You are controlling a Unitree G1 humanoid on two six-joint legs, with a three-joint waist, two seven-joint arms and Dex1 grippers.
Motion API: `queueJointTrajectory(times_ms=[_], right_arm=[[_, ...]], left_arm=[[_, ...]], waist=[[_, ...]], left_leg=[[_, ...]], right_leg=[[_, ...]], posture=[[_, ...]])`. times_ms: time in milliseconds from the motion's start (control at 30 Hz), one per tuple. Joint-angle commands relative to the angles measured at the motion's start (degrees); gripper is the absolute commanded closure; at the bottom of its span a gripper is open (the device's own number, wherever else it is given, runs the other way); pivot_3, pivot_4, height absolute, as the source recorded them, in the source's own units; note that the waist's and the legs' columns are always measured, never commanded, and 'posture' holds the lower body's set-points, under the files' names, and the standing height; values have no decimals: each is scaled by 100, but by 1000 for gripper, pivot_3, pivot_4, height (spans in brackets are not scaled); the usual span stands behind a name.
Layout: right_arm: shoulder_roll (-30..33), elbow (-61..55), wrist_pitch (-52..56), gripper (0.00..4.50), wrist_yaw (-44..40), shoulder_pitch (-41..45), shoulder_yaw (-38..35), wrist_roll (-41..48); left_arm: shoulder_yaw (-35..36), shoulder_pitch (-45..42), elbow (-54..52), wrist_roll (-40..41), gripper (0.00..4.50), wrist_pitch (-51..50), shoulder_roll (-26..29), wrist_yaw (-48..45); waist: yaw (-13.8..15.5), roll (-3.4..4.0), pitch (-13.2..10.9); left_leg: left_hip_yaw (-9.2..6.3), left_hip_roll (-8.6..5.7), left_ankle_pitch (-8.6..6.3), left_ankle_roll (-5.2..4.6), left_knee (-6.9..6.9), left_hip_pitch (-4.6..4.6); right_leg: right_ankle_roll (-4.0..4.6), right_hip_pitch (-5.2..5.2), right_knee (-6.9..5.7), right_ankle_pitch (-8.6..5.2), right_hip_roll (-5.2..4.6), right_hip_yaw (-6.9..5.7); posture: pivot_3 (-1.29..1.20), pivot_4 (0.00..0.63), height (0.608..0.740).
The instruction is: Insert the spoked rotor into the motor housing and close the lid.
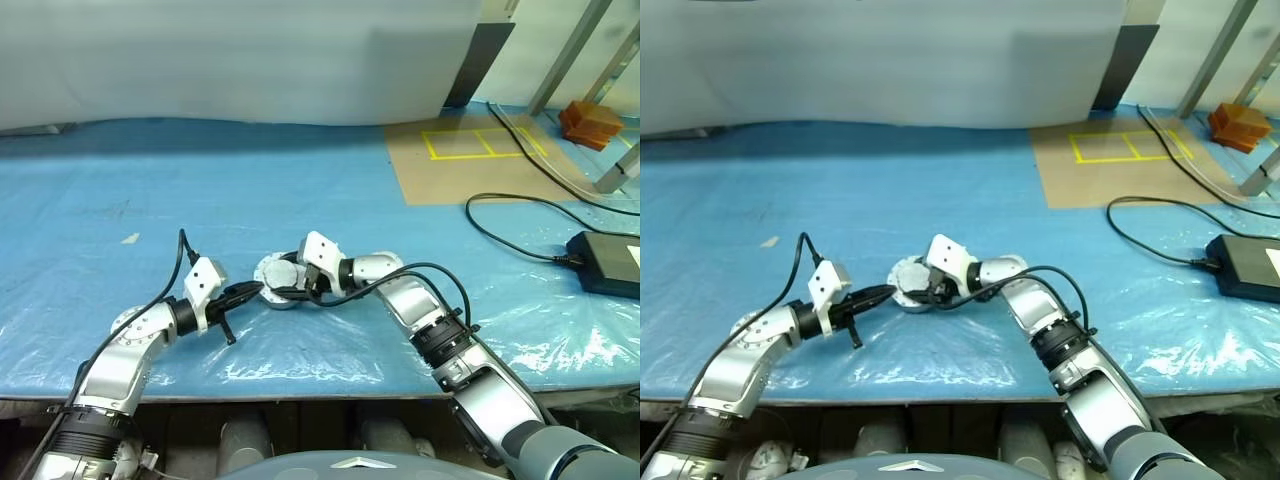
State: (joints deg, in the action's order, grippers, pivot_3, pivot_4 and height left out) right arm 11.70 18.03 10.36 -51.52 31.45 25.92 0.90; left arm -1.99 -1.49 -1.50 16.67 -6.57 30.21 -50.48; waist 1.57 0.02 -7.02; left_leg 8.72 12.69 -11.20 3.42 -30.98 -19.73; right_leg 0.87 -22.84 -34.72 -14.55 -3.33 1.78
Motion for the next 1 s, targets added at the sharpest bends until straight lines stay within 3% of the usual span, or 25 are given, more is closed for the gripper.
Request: queueJointTrajectory(times_ms=[33, 100, 233, 267, 600, 800, 1000], right_arm=[[248, 206, 458, 1536, -280, -389, 230, -153], [284, 100, 223, 1536, -314, -418, 254, -203], [271, 59, -542, 164, -211, -370, 106, -239], [275, 68, -726, 12, -189, -348, 80, -259], [541, -536, -637, 12, -464, 239, -635, 384], [547, -946, 682, 12, -174, 300, -1461, 1119], [927, -1269, 3349, 12, -464, -175, -1756, 2149]], left_arm=[[-134, 182, 254, -268, 4471, -72, 36, 98], [-146, 173, 283, -292, 4471, -35, 49, 113], [-138, 143, 335, -284, 4500, 9, 59, 143], [-128, 134, 346, -274, 4500, 12, 54, 152], [-36, -35, 513, -203, 4500, -22, 47, 185], [-81, -26, 530, -229, 4500, -4, 6, 183], [-89, -46, 561, -270, 4500, 3, -10, 154]], waist=[[17, 0, 1], [67, 3, 8], [94, 7, 17], [89, 9, 15], [89, 1, -46], [102, 2, -73], [156, -4, -85]], left_leg=[[0, 0, 0, 0, 0, -4], [0, 0, 0, 0, 1, -13], [8, 2, 1, 2, 1, -42], [11, 2, 2, 3, 1, -52], [23, 3, 14, 24, 0, -73], [23, 1, 17, 28, -2, -98], [0, 4, 11, 42, -2, -127]], right_leg=[[0, -3, 1, 0, 0, 0], [-1, -9, 4, 0, 0, 1], [-11, 0, 6, -7, 2, -1], [-7, -7, 7, -5, 2, -3], [21, -26, 12, 12, 2, -1], [-2, -41, 12, 29, 2, -5], [-5, -43, 15, 30, 15, -23]], posture=[[0, 150, 740], [0, 150, 740], [0, 150, 740], [0, 150, 740], [0, 150, 740], [0, 150, 740], [0, 150, 740]])
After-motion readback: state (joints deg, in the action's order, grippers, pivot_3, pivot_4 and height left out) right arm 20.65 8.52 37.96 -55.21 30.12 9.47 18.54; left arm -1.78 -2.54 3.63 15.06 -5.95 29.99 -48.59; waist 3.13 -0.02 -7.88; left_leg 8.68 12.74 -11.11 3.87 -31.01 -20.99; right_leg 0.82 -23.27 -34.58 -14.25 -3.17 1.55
